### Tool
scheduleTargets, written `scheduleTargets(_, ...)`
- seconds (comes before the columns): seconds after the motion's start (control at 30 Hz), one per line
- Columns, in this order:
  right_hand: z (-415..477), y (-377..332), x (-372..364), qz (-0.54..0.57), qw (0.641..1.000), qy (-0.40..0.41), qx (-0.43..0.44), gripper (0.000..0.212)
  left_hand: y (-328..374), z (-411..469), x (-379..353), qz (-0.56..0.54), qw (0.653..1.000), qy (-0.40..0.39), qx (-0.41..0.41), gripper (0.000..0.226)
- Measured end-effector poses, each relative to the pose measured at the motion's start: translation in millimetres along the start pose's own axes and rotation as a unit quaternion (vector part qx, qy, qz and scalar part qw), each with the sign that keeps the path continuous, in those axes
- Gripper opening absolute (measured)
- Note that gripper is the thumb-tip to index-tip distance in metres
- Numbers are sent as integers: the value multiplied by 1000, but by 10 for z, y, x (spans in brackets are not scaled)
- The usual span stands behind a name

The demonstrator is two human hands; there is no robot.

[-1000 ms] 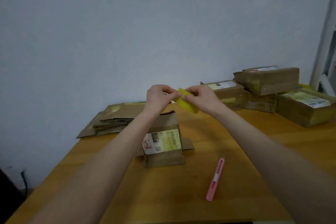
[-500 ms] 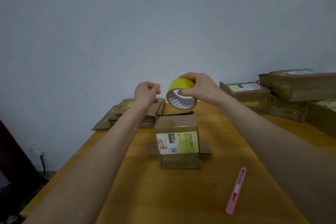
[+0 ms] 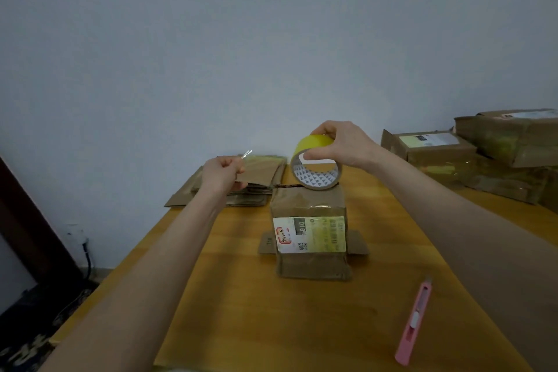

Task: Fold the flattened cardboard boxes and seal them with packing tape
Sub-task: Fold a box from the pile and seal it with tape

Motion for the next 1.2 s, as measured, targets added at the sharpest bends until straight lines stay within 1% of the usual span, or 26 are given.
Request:
scheduleTargets(0.2, -2, 234, -222, -23, 999, -32, -16, 48, -302, -125, -56, -8, 998, -8, 62, 17)
scheduleTargets(0.37, -39, 319, -272, 9, 999, -42, -29, 51, -532, -275, -149, -24, 994, -6, 111, 15)
scheduleTargets(0.47, -74, 362, -271, 52, 997, -52, -38, 53, -571, -337, -190, -37, 992, -13, 122, 17)
scheduleTargets(0.57, -119, 386, -277, 79, 994, -60, -38, 53, -631, -418, -213, -40, 991, -26, 129, 13)
scheduleTargets(0.73, -151, 364, -336, 71, 995, -65, -16, 48, -798, -555, -300, -12, 987, -51, 151, 21)
scheduleTargets(0.83, -163, 354, -352, 65, 995, -69, -11, 48, -847, -610, -396, 8, 984, -73, 161, 25)
scheduleTargets(0.93, -165, 361, -368, 59, 996, -72, -5, 51, -833, -620, -462, 49, 983, -96, 149, 26)
scheduleTargets(1.03, -179, 364, -372, 64, 995, -72, -1, 54, -838, -620, -503, 114, 973, -145, 139, 22)
scheduleTargets(1.1, -187, 367, -364, 70, 995, -71, -2, 54, -831, -581, -474, 181, 961, -172, 119, 14)
scheduleTargets(1.13, -188, 371, -359, 73, 995, -72, -3, 54, -798, -542, -425, 224, 954, -174, 96, 11)
scheduleTargets(1.17, -193, 367, -353, 76, 994, -75, -5, 54, -755, -475, -363, 248, 953, -164, 66, 20)
scheduleTargets(1.2, -199, 368, -350, 80, 994, -80, -6, 56, -648, -446, -302, 231, 960, -155, 37, 33)
Point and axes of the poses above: each hand's wrist, its own z-axis towards the middle knuckle, its own x-axis out of the back of the hand, y = z × x, the point moved 5 cm from there along z, towards the middle knuckle, and after that the axes turned 9 degrees about -x, right-handed, at the moved point
